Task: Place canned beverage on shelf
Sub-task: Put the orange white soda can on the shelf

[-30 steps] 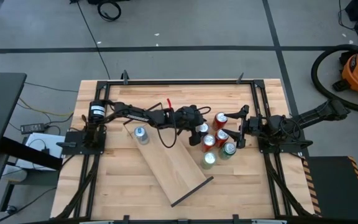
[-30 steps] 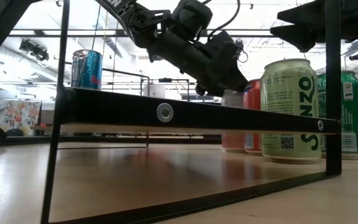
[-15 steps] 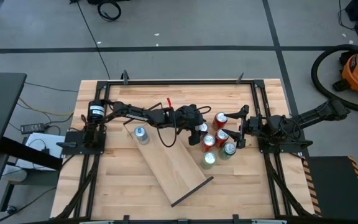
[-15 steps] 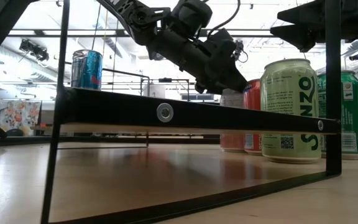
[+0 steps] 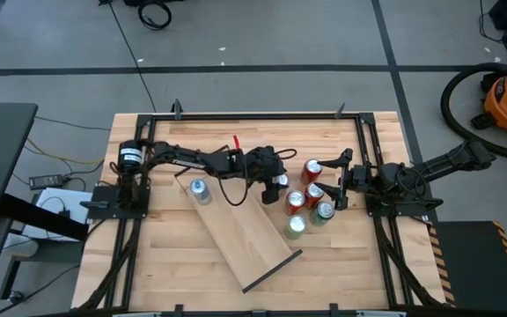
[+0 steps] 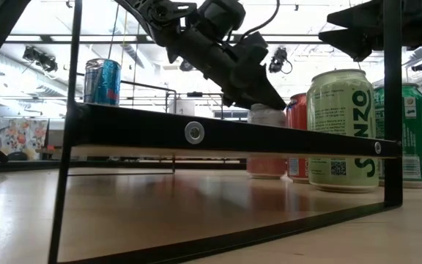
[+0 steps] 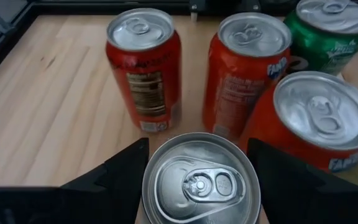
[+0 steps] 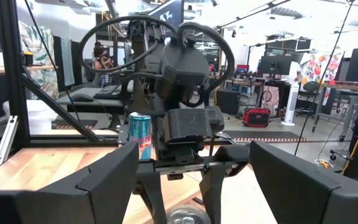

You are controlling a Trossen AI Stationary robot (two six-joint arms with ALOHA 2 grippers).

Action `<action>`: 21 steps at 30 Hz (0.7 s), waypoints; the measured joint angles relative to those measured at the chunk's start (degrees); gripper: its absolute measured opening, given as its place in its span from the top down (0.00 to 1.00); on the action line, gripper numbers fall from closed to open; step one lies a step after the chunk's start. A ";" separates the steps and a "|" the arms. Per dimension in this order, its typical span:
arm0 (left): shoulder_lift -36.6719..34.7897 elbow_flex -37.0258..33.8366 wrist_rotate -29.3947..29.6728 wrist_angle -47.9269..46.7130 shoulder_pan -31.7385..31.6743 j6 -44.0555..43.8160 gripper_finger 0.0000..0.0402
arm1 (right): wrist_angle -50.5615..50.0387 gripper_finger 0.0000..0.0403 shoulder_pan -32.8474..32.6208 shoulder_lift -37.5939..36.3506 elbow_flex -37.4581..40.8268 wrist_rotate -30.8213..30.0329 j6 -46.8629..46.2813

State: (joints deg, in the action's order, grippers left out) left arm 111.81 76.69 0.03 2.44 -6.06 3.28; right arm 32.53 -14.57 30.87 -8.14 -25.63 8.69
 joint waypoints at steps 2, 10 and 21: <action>-0.11 0.00 0.05 0.01 -0.37 -0.01 0.36 | -0.04 0.21 0.00 0.02 0.00 -0.02 0.02; -1.85 -0.09 0.28 -2.38 -1.13 0.66 0.36 | -0.02 0.21 0.00 0.26 0.00 -0.06 0.02; -6.27 -0.02 0.20 -5.38 -1.24 -0.74 0.36 | 0.39 0.21 0.00 0.25 0.00 -0.19 0.02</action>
State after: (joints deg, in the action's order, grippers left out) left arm 105.54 76.66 0.23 -2.94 -7.30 2.54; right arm 32.93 -14.57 31.13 -8.14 -25.82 8.71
